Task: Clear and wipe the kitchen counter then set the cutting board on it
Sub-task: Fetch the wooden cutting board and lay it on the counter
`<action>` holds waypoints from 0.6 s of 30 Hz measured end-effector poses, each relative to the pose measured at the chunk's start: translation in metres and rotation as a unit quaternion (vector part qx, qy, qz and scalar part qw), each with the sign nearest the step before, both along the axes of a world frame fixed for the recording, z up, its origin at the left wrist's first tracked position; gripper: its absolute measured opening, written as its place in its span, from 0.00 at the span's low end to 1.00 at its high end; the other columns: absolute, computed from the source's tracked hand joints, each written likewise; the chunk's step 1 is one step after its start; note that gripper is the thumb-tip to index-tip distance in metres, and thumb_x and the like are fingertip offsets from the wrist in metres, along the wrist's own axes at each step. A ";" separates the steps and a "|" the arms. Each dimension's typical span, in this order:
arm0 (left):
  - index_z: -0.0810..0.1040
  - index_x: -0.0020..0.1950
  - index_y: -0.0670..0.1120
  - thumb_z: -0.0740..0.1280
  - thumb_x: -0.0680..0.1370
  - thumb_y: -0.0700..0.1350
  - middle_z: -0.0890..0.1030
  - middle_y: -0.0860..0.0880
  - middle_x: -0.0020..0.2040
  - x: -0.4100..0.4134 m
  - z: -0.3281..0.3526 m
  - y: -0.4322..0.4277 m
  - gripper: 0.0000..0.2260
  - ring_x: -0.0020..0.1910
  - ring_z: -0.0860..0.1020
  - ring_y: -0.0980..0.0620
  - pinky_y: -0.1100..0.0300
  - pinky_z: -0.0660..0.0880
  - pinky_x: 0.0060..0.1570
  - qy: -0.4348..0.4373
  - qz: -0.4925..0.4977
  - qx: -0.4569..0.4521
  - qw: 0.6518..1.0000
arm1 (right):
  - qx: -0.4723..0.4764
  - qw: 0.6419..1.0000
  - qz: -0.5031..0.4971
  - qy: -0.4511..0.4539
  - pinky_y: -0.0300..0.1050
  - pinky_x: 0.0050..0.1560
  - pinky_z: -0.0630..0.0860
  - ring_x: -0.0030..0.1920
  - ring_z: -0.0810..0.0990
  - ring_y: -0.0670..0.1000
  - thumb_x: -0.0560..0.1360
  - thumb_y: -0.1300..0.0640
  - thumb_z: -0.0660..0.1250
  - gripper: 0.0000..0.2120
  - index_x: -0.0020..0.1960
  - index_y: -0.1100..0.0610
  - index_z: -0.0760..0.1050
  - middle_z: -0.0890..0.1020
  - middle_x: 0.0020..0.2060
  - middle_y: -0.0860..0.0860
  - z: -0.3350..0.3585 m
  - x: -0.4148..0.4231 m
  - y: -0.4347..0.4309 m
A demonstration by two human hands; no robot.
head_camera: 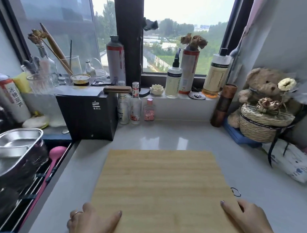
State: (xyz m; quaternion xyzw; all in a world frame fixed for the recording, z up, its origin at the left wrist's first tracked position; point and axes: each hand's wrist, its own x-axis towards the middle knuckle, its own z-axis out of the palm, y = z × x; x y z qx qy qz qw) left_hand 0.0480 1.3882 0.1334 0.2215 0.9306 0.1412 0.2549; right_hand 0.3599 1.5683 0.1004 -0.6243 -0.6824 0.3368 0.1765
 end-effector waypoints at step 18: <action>0.52 0.69 0.58 0.67 0.63 0.65 0.62 0.47 0.63 -0.003 -0.034 0.044 0.41 0.64 0.59 0.45 0.47 0.57 0.65 0.165 0.021 0.109 0.980 | 0.185 0.952 0.054 -0.239 0.47 0.58 0.67 0.58 0.66 0.57 0.69 0.40 0.65 0.24 0.60 0.50 0.73 0.70 0.57 0.54 0.021 -0.092 0.029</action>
